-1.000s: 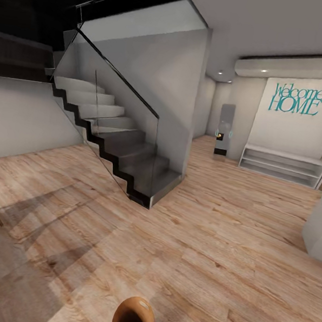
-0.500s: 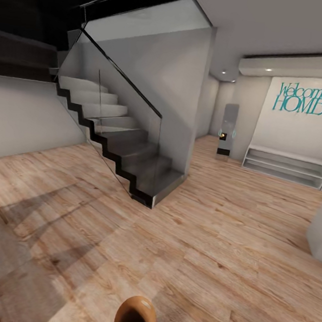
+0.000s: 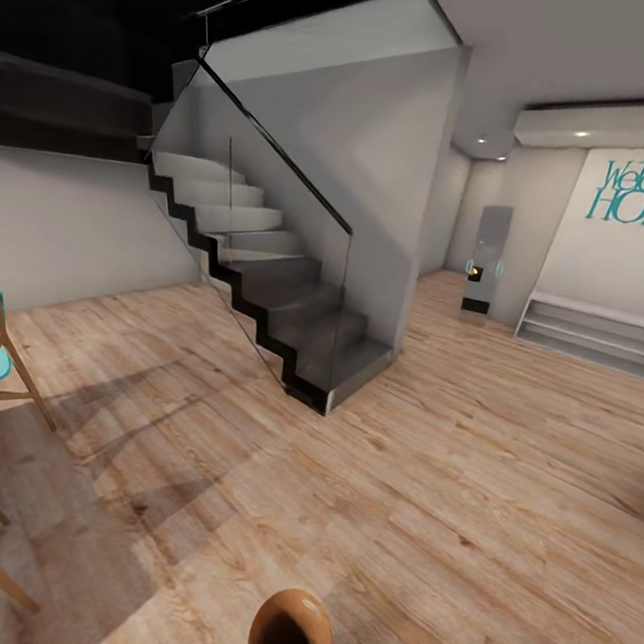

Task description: Put the three can of soda from the living room inside the tash can in the kitchen.

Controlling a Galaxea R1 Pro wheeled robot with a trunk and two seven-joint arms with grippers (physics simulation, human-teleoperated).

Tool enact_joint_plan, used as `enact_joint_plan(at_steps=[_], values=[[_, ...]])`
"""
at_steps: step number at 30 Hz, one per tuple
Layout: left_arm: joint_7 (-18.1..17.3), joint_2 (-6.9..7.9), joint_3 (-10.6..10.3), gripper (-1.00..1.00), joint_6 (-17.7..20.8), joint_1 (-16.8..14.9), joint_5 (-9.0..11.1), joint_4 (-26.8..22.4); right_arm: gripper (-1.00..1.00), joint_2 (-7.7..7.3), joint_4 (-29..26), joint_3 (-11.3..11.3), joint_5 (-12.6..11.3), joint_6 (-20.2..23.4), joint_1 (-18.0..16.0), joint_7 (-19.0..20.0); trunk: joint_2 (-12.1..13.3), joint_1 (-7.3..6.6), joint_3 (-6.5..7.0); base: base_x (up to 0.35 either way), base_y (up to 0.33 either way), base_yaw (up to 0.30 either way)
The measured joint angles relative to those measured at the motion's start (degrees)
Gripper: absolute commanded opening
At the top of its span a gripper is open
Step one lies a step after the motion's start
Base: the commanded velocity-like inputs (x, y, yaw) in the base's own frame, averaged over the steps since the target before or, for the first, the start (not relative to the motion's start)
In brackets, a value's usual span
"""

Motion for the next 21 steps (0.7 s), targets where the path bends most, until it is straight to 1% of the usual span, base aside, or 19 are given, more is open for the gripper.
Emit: enact_joint_plan(at_steps=[2,4,13,16,19,21], values=[[0.0,0.0,0.0,1.0,0.0,0.0,0.0,0.0,1.0,0.01,0.0,0.0,0.9,0.0,0.0,-0.1,0.0,0.0,-0.13,0.0,0.0,0.159],[0.0,0.0,0.0,1.0,0.0,0.0,0.0,0.0,1.0,0.01,0.0,0.0,1.2,0.0,0.0,-0.1,0.0,0.0,-0.27,0.0,0.0,0.158],[0.0,0.0,0.0,1.0,0.0,0.0,0.0,0.0,1.0,0.01,0.1,0.1,1.8,0.0,0.0,0.0,0.0,0.0,-0.88,0.0,0.0,0.151],[0.0,0.0,0.0,1.0,0.0,0.0,0.0,0.0,1.0,-0.06,-0.1,1.8,1.9,0.0,0.0,0.0,0.0,0.0,-1.0,0.0,0.0,0.056],[0.0,0.0,0.0,1.0,0.0,0.0,0.0,0.0,1.0,-0.06,-0.6,2.4,2.0,0.1,0.0,0.0,0.0,0.0,-1.05,0.0,0.0,0.031],[0.0,0.0,0.0,1.0,0.0,0.0,-0.1,0.0,1.0,-0.01,-2.3,3.5,2.0,0.7,0.0,0.0,0.0,0.0,-1.06,0.0,0.0,0.013]])
